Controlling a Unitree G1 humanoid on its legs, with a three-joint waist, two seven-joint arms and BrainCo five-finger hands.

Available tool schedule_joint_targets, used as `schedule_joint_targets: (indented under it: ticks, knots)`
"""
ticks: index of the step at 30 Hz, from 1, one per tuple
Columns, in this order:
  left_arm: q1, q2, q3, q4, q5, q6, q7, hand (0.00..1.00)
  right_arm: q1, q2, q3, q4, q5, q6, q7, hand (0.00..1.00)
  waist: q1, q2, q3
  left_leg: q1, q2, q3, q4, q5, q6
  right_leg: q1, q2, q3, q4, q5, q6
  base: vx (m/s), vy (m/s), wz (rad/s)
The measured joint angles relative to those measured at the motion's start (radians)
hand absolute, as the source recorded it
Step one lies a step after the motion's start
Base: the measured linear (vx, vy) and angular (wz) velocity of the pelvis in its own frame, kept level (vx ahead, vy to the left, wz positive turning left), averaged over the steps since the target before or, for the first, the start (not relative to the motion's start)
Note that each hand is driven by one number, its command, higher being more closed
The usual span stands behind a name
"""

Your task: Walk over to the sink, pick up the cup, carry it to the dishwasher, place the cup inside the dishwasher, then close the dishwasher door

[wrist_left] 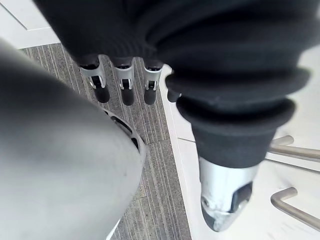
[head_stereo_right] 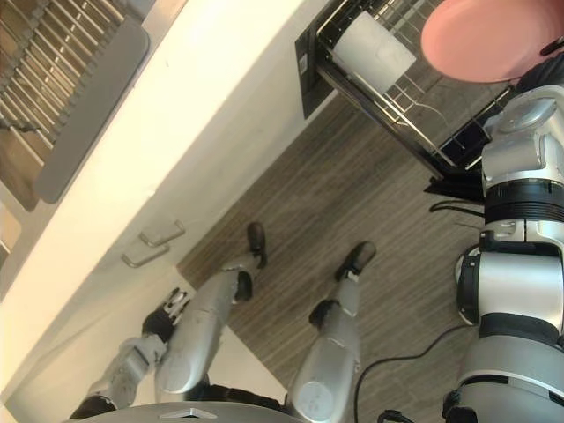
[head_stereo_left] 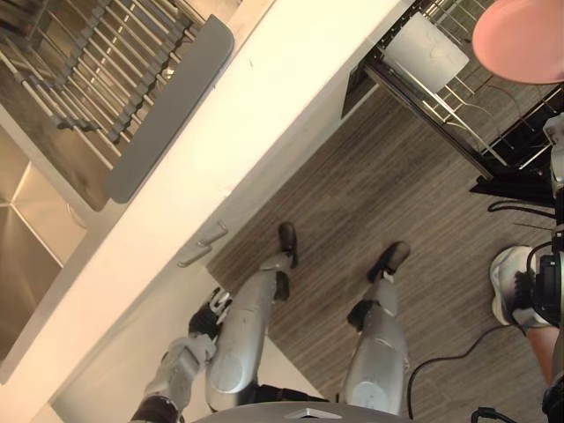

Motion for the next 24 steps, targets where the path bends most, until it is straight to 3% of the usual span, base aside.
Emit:
schedule_joint_targets:
  ticks: [3, 5, 10, 16, 20, 21, 24]
  knots:
    - [0.0, -0.001, -0.003, 0.0, 0.0, -0.004, -0.001, 0.0, 0.0, 0.0, -0.008, -0.012, 0.152, -0.053, 0.047, 0.0, -0.004, 0.003, -0.002, 0.006, 0.0, 0.003, 0.0, 0.004, -0.001, 0.0, -0.002, 0.002, 0.006, 0.0, 0.0, -0.04, 0.017, -0.04]
    - [0.002, -0.003, -0.003, 0.003, 0.001, -0.019, -0.012, 0.0, 0.022, 0.008, -0.033, -0.076, 0.283, -0.092, 0.118, 0.0, -0.011, 0.004, -0.003, 0.041, -0.004, 0.008, -0.015, 0.008, -0.002, 0.023, -0.005, 0.006, 0.009, -0.002, -0.003, -0.03, 0.015, -0.06]
    - [0.005, -0.013, 0.013, 0.033, 0.008, -0.043, -0.027, 0.0, 0.096, 0.09, -0.133, -0.29, 0.404, -0.194, 0.195, 0.0, -0.048, 0.004, -0.003, 0.141, -0.014, 0.0, -0.088, 0.036, -0.008, 0.085, -0.012, 0.004, 0.035, -0.034, -0.018, 0.0, 0.003, 0.02]
    - [0.017, -0.026, 0.04, 0.054, 0.062, -0.061, -0.022, 0.0, 0.146, 0.141, -0.25, -0.36, 0.504, -0.265, 0.176, 0.0, -0.092, 0.0, 0.0, 0.253, -0.021, -0.02, -0.223, 0.105, -0.022, 0.146, -0.008, -0.018, 0.046, -0.05, -0.018, 0.02, -0.033, 0.07]
    - [0.04, -0.034, 0.052, 0.061, 0.092, -0.068, -0.017, 0.0, 0.174, 0.149, -0.407, -0.357, 0.633, -0.302, 0.044, 0.0, -0.117, -0.003, -0.001, 0.357, -0.024, -0.016, -0.309, 0.138, -0.027, 0.202, -0.004, -0.011, 0.056, -0.06, -0.019, 0.04, -0.015, -0.07]
    - [0.045, -0.034, 0.054, 0.07, 0.098, -0.07, -0.015, 0.0, 0.182, 0.149, -0.45, -0.354, 0.675, -0.315, -0.006, 1.0, -0.126, -0.005, -0.001, 0.383, -0.025, -0.015, -0.337, 0.15, -0.029, 0.211, -0.005, -0.007, 0.067, -0.07, -0.019, 0.03, -0.014, -0.11]
    - [0.058, -0.033, 0.058, 0.088, 0.098, -0.078, -0.01, 0.0, 0.205, 0.146, -0.51, -0.309, 0.757, -0.349, -0.088, 1.0, -0.15, -0.017, -0.004, 0.422, -0.023, -0.013, -0.371, 0.167, -0.033, 0.226, -0.003, -0.002, 0.08, -0.088, -0.011, 0.04, -0.046, -0.06]
